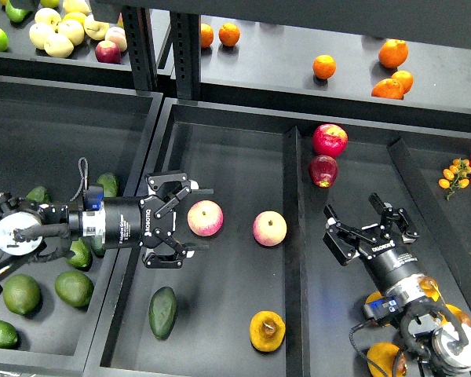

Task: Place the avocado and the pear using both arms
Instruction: 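Swing the left gripper over the dark green avocado in the middle bin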

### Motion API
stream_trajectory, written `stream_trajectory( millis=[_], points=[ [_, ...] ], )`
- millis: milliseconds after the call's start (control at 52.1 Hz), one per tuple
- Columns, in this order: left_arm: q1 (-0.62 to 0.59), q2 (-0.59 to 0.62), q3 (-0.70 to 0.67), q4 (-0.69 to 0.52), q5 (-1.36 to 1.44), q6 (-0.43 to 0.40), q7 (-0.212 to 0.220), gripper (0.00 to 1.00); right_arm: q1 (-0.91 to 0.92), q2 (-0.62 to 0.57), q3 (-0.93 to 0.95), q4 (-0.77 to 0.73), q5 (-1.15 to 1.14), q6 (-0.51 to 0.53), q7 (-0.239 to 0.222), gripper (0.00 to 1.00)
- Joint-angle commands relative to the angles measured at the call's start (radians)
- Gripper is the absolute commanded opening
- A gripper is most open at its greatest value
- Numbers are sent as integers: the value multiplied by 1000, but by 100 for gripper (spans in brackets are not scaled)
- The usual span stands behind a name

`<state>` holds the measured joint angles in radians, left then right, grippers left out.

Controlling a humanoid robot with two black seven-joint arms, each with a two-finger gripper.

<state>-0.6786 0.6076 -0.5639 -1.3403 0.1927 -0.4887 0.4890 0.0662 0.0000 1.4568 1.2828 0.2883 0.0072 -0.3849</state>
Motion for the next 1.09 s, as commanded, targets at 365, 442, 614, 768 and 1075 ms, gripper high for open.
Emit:
stream_trajectory(
  millis=[365,442,614,768,1075],
  points=[
    [-458,67,600,30,160,0,0,99,86,0,0,-17,-43,-29,0,100],
    [-486,41,660,35,166,0,0,99,95,0,0,-20,-44,-30,0,100],
    [-532,-57,759,62,220,0,0,99,118,0,-1,-26,-44,-33,-2,100],
    [-567,-167,840,124,223,0,0,99,142,0,-1,-26,-44,-55,0,100],
    [-572,-288,898,200,226,0,0,99,148,0,0,-23,-44,-55,-2,100]
  ],
)
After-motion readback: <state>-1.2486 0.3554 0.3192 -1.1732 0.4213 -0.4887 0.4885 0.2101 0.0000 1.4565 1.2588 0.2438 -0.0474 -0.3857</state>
